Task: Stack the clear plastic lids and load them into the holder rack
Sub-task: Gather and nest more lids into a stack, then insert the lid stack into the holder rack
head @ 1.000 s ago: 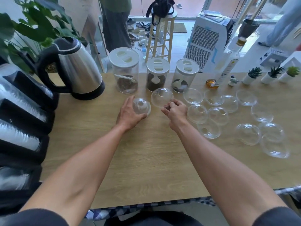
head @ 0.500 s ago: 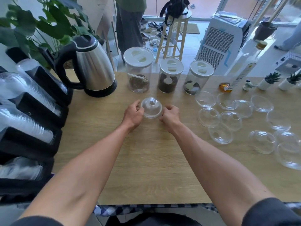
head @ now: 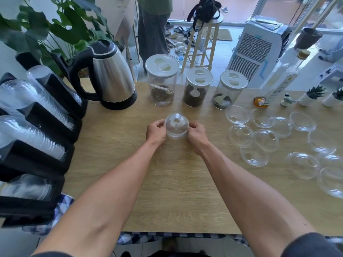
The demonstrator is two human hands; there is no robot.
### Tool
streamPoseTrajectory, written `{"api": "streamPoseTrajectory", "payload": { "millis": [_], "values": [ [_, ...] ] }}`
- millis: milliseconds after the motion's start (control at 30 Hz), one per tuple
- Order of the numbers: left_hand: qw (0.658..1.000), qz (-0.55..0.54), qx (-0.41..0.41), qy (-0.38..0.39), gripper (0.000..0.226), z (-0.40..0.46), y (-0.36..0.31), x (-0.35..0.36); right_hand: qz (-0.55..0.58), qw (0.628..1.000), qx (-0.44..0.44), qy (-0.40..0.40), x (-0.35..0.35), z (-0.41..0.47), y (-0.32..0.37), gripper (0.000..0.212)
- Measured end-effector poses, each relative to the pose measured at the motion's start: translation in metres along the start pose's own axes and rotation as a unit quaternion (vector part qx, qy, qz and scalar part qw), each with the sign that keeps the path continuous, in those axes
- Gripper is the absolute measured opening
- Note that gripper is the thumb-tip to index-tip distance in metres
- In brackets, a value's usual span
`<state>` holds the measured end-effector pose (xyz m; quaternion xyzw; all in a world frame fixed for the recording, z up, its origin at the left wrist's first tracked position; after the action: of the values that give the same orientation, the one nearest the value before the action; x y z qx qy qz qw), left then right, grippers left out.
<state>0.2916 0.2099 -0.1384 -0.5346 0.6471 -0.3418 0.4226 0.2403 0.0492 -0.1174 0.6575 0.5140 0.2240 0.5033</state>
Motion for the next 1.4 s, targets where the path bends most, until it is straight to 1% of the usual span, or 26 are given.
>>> {"api": "streamPoseTrajectory", "payload": {
  "millis": [100,200,333,400,433,533,667,767,833,967,1100,1233,1300,1400],
  "values": [
    [0.995,-0.097,-0.028,-0.013,0.021,-0.021,0.001,0.0,0.014,1.0,-0.003,0.0,-0.001,-0.01,-0.005,0.016],
    [0.992,-0.122,-0.031,-0.02,0.022,-0.041,0.002,-0.002,0.037,0.999,-0.01,0.011,-0.006,-0.026,-0.007,0.019],
    [0.99,-0.137,-0.03,-0.001,0.017,-0.073,-0.001,-0.008,0.067,0.997,-0.029,0.021,-0.018,-0.058,-0.002,0.019],
    [0.99,-0.143,-0.016,0.003,0.015,-0.093,-0.003,-0.012,0.078,0.995,-0.038,0.038,-0.021,-0.076,0.0,0.019],
    [0.99,-0.143,-0.01,0.001,0.013,-0.104,-0.004,-0.015,0.077,0.995,-0.044,0.046,-0.023,-0.086,0.0,0.018],
    [0.99,-0.143,-0.004,-0.013,0.02,-0.135,-0.003,-0.028,0.068,0.995,-0.056,0.051,-0.028,-0.113,0.003,0.017],
    [0.99,-0.136,0.017,-0.026,0.012,-0.173,0.003,-0.051,0.051,0.994,-0.079,0.059,-0.026,-0.144,0.003,0.02],
    [0.989,-0.133,0.037,-0.05,0.012,-0.199,0.006,-0.072,0.031,0.991,-0.105,0.081,-0.016,-0.165,0.002,0.021],
    [0.988,-0.127,0.044,-0.075,0.011,-0.216,0.007,-0.091,0.02,0.988,-0.118,0.096,-0.004,-0.178,0.004,0.02],
    [0.984,-0.111,0.054,-0.127,0.008,-0.243,0.0,-0.139,0.022,0.984,-0.143,0.1,0.024,-0.21,0.018,0.023],
    [0.979,-0.094,0.073,-0.168,0.006,-0.27,-0.025,-0.198,0.026,0.977,-0.175,0.119,0.061,-0.24,0.05,0.021],
    [0.973,-0.092,0.083,-0.197,0.004,-0.294,-0.049,-0.266,0.039,0.964,-0.21,0.157,0.108,-0.276,0.088,0.024],
    [0.971,-0.079,0.083,-0.208,0.007,-0.301,-0.056,-0.301,0.038,0.96,-0.211,0.182,0.133,-0.293,0.102,0.022],
    [0.968,-0.062,0.088,-0.225,0.006,-0.306,-0.068,-0.351,0.048,0.956,-0.201,0.211,0.171,-0.312,0.118,0.025]
  ]
}}
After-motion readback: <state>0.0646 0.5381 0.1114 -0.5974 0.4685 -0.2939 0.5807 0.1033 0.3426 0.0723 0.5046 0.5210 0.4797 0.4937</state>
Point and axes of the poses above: each hand's wrist, its own z-axis towards the middle knuckle, its own x-axis out of the palm, y = z × x, the point moved 3 cm from there along z, towards the middle knuckle, and after that the axes turned 3 degrees about z, right-handed, at the moved point
